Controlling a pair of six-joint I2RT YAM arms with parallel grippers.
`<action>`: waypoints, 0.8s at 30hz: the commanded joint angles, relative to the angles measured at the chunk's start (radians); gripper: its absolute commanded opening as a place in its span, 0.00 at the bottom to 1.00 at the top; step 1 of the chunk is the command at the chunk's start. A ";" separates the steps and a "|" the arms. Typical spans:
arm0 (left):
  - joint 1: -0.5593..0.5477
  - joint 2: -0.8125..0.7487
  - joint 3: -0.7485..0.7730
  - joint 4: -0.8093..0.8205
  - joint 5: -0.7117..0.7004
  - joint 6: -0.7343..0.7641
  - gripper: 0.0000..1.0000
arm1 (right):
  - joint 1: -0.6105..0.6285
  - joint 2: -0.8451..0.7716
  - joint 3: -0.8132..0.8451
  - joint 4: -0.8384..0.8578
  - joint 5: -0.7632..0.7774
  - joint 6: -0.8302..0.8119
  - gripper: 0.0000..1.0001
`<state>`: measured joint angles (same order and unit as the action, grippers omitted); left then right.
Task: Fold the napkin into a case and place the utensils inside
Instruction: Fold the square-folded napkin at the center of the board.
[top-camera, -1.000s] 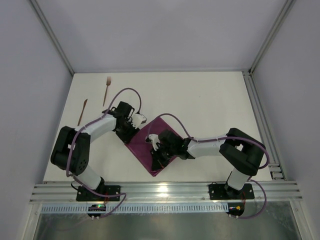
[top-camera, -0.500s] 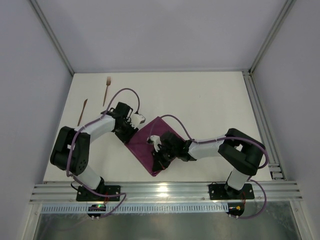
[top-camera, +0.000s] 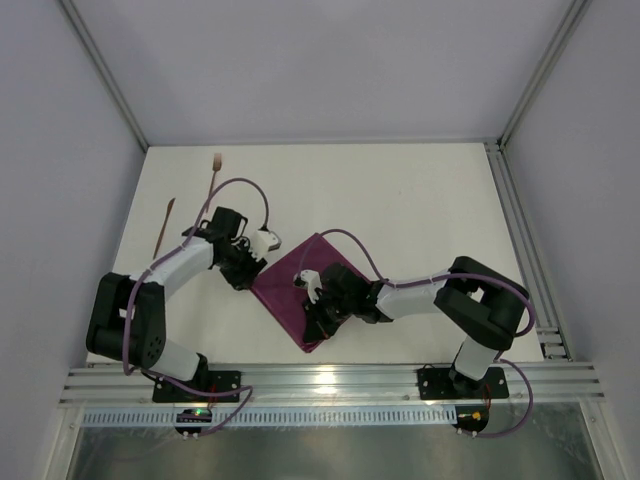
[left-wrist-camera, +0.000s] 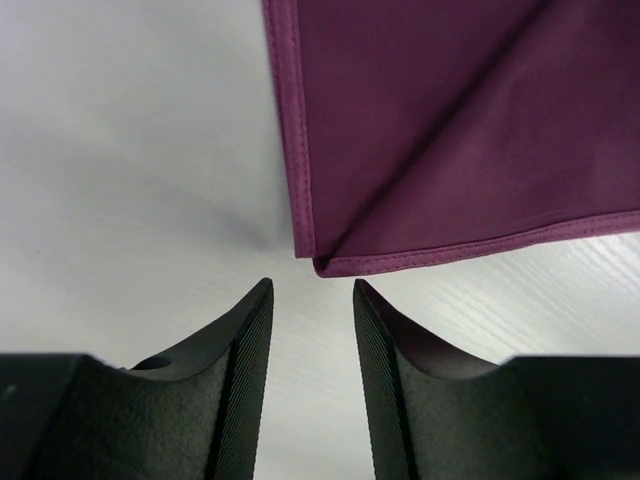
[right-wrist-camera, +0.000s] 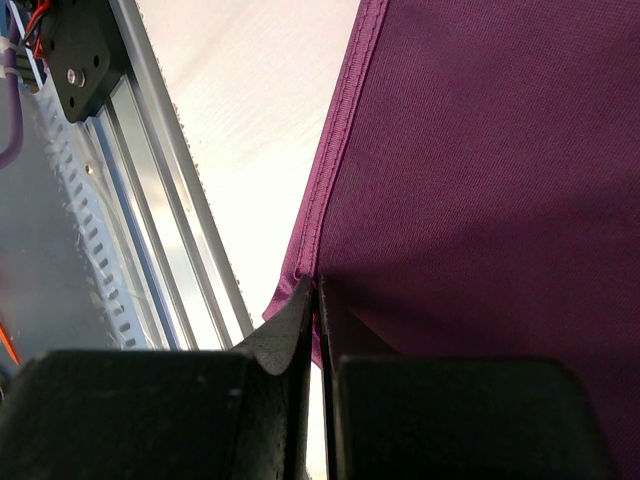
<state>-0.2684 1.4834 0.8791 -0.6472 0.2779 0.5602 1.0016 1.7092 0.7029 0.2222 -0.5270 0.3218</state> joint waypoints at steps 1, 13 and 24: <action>-0.005 -0.008 -0.038 0.000 0.035 0.116 0.41 | 0.003 0.021 0.004 0.028 0.019 -0.004 0.04; -0.006 0.055 -0.029 0.083 0.021 0.064 0.29 | 0.003 0.006 0.003 -0.001 0.012 -0.027 0.04; -0.006 0.092 -0.017 0.095 -0.008 0.021 0.00 | 0.005 -0.031 -0.003 0.009 -0.021 -0.029 0.04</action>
<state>-0.2729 1.5494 0.8433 -0.5941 0.2874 0.6003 1.0012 1.7145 0.7029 0.2325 -0.5400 0.3092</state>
